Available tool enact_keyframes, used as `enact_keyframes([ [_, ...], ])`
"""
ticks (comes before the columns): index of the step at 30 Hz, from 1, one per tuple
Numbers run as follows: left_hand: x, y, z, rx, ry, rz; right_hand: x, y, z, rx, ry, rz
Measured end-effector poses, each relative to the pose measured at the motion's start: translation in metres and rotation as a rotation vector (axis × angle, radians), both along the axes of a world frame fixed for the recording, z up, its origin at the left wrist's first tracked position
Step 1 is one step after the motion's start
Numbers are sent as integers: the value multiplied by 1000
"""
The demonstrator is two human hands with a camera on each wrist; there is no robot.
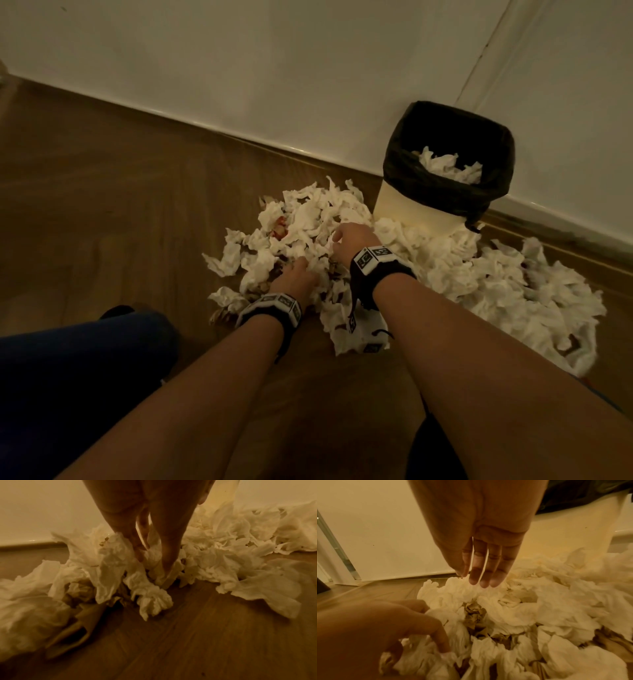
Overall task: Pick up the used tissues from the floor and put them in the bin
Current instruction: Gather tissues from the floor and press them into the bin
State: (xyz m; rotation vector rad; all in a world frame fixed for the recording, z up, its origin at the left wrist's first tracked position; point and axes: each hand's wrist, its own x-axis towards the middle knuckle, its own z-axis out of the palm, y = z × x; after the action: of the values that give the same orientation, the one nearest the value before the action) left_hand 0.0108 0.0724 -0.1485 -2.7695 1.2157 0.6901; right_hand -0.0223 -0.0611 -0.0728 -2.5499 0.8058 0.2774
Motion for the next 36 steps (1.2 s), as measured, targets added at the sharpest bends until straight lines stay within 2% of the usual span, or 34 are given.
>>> enact_keyframes([
  [2,6,-3,6,45,7,-25,0,-2,1,-8,-19,-9],
  [4,12,-5,15,22,52,19,-1,-4,2,-11,-30,-19],
  [7,19,-3,25,-167,161,209,-5,-5,2,1,-19,-35],
  [12,24,8,31,-610,268,607,-9,0,-4,60,46,-15],
  [17,38,19,32,-670,359,815,-10,12,-14,128,166,107],
  [19,40,24,28,-704,354,843,-10,19,-22,140,151,117],
  [21,40,28,25,-727,364,880,-11,29,-34,53,158,174],
  [24,42,33,20,-618,328,861,-14,43,-51,-103,158,267],
  [27,45,39,17,-523,278,806,-16,60,-66,-147,199,313],
  [31,44,47,15,-484,283,751,-19,69,-77,-84,157,257],
  [36,44,53,18,-501,243,723,-11,65,-68,-38,36,188],
])
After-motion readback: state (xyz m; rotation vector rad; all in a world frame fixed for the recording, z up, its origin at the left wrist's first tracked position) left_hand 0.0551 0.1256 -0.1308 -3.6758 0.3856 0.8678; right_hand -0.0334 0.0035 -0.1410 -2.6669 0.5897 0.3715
